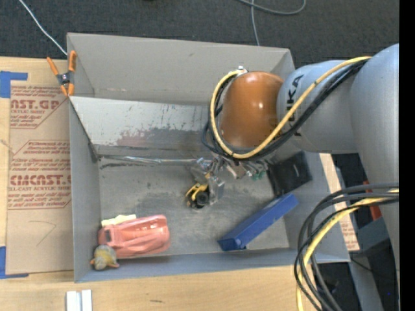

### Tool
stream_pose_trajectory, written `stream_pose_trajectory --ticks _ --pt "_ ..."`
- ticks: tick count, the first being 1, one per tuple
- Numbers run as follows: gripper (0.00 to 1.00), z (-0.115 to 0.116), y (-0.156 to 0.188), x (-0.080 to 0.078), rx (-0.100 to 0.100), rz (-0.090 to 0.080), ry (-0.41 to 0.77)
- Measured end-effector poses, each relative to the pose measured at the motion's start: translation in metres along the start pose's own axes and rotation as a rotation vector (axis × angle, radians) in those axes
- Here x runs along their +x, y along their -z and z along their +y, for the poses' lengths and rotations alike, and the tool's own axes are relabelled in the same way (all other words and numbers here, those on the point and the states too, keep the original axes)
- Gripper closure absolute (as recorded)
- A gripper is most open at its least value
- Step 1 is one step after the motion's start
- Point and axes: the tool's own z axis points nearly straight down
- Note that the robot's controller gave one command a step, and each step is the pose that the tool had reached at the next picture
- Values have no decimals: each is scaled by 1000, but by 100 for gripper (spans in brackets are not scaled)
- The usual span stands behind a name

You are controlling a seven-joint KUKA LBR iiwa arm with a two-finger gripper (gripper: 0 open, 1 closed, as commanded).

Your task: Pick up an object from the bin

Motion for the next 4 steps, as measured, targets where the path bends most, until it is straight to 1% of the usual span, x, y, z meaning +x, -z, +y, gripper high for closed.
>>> stream_pose_trajectory --ticks 1,2,3,4 --pt "100 6 0 1 7 -9 -16" --pt "100 5 0 1 3 -12 9" --pt "100 11 0 2 15 -18 -37" --pt "0 22 -3 -12 8 -21 266"
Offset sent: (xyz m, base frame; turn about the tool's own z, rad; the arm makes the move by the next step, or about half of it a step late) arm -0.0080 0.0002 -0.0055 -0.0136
